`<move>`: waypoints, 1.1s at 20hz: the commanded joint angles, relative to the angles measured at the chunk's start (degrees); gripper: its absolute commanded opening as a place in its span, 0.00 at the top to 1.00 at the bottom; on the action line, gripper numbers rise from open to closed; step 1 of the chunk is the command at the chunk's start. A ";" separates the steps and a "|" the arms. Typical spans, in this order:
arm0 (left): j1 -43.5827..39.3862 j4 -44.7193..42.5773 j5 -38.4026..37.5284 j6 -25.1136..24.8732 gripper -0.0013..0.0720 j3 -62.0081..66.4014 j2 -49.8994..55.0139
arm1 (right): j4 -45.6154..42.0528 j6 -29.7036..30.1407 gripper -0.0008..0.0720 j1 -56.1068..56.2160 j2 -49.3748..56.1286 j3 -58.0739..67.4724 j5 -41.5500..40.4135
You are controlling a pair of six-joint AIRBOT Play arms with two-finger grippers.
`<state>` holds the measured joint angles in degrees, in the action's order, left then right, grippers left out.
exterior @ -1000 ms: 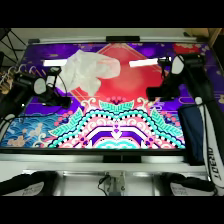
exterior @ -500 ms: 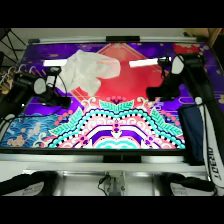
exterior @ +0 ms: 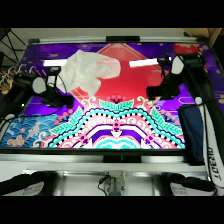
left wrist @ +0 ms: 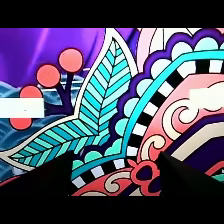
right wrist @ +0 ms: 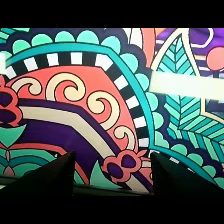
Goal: Fold the shirts.
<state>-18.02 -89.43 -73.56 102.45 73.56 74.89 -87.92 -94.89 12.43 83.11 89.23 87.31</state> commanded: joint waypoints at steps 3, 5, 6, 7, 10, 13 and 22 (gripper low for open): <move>0.02 5.35 4.04 0.92 0.16 -0.02 1.79 | -2.19 6.19 0.18 0.04 0.02 -0.04 -9.20; 0.02 7.21 5.86 0.94 0.16 0.00 2.89 | -2.14 6.19 0.18 0.04 0.07 -0.04 -12.79; 0.02 8.07 7.78 0.87 0.16 -0.02 3.52 | -2.12 6.19 0.18 0.04 0.04 -0.02 -14.05; 0.02 8.07 12.20 0.90 0.16 0.04 4.44 | -2.03 6.16 0.18 0.04 0.07 -0.04 -14.75; 2.34 8.04 18.99 0.94 0.16 6.25 12.70 | -1.97 6.05 0.18 0.04 0.04 -0.04 -16.92; 8.28 8.09 16.87 5.60 0.13 20.90 26.23 | -0.63 6.03 0.19 0.04 0.04 -0.04 -16.41; 13.07 29.99 22.03 1.29 0.04 34.80 44.98 | 9.53 6.03 0.18 0.04 0.04 -0.04 -13.62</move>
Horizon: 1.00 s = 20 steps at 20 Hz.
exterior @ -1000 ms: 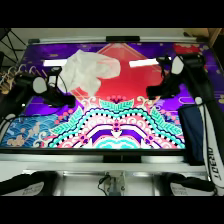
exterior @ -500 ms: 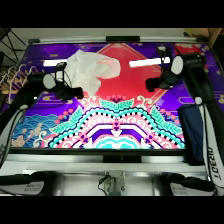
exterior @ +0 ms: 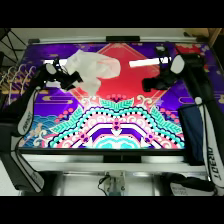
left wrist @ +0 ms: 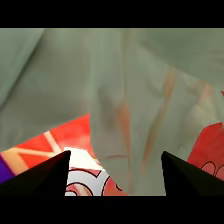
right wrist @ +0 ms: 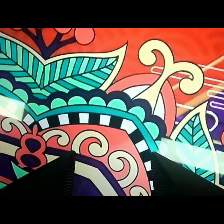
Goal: Fold the shirts.
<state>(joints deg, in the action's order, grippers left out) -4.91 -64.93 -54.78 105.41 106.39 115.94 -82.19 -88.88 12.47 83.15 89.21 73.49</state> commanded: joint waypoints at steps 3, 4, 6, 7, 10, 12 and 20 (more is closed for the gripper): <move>-0.81 8.11 4.09 -1.66 0.06 1.97 5.97 | 4.44 -0.07 0.19 0.00 0.00 0.00 0.28; -0.81 9.31 4.81 -1.66 0.12 1.97 6.27 | 4.42 -0.07 0.19 0.00 0.00 -0.02 0.37; -0.72 12.24 6.40 -2.14 0.78 1.99 6.03 | 4.35 -0.04 0.19 0.00 0.00 -0.02 0.42; -0.66 14.58 6.80 -5.46 0.94 2.12 5.29 | 4.33 -0.02 0.19 0.00 0.00 0.00 0.31; -0.94 18.05 6.10 -16.31 0.95 4.76 -0.39 | 2.36 0.17 0.19 -0.04 -0.26 0.00 -0.28; -1.88 18.01 5.25 -22.80 0.95 5.86 -8.02 | 0.07 0.11 0.19 -0.04 -2.45 0.09 -0.17; -16.70 8.26 -1.42 -25.66 0.95 5.79 -40.68 | -15.45 -7.65 0.19 -0.04 -28.74 0.11 3.52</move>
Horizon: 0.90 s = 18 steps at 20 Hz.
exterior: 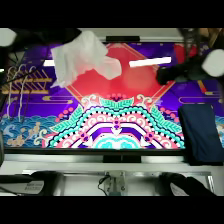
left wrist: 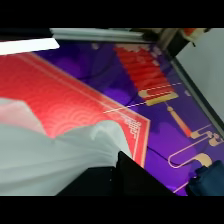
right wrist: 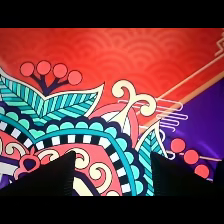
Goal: Fold the shirts.
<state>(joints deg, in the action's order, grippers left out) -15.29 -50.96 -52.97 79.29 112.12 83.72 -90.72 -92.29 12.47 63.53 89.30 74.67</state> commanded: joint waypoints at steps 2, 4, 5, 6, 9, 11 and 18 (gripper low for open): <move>-12.74 -11.43 -7.50 5.57 0.95 -0.42 -8.92 | -7.98 -5.22 0.19 -0.04 -15.98 0.02 5.44; -19.71 -16.06 -8.72 9.03 0.94 -4.74 -8.17 | -8.02 -5.81 0.19 -0.04 -21.05 0.02 10.51; -22.53 -16.90 -8.50 10.14 0.94 -7.78 -7.50 | -8.04 -6.14 0.19 -0.04 -22.84 0.02 13.62; -25.03 -16.98 -8.17 10.95 0.94 -11.08 -6.49 | -8.00 -6.91 0.19 -0.04 -24.28 0.02 17.14; -32.28 -16.74 -5.92 14.34 0.94 -21.29 -1.46 | -6.97 -8.63 0.19 -0.04 -25.77 -0.11 25.46; -36.06 -16.55 -4.15 16.79 0.94 -25.38 3.17 | -6.23 -8.66 0.19 -0.04 -25.35 -0.15 27.45; -38.49 -7.48 -1.51 20.65 0.84 -25.92 13.00 | -5.57 -7.82 0.19 -0.04 -15.28 -0.22 22.12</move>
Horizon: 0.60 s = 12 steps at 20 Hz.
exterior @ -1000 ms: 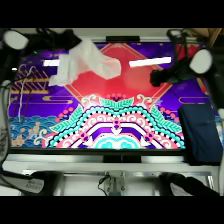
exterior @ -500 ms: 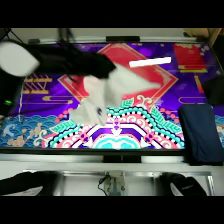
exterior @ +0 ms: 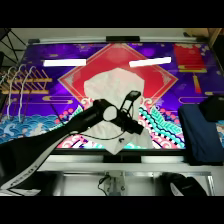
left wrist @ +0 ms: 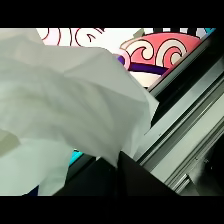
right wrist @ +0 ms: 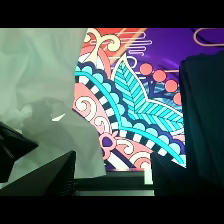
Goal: Fold the shirts.
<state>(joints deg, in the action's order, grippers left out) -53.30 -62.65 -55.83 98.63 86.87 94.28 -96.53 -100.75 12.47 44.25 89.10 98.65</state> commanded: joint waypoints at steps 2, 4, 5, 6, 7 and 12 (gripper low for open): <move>1.86 5.62 -2.99 1.60 0.00 0.92 1.95 | -0.24 3.17 0.19 -0.04 8.70 -0.02 -4.15; 6.21 4.70 -13.11 1.25 0.00 4.17 0.37 | -3.58 6.29 0.19 -0.04 13.86 -0.02 -4.61; 8.83 1.95 -17.33 1.03 0.00 5.25 -1.44 | -5.88 8.31 0.19 -0.04 16.39 -0.02 -4.04; 11.93 -4.26 -20.98 1.14 0.00 5.46 -4.28 | -7.69 10.58 0.19 -0.39 19.06 -0.04 -3.17; 15.28 -11.82 -25.40 1.16 0.00 5.46 -7.19 | -7.34 11.93 0.19 -1.81 21.35 -0.26 -2.64; 32.68 -18.91 -35.56 1.79 0.00 -7.69 -20.11 | 13.79 16.52 0.19 -19.63 23.74 -14.80 -4.46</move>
<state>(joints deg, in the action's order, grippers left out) -29.32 -77.93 -85.10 99.90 86.43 80.95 -95.00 -88.14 1.56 66.15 81.58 94.76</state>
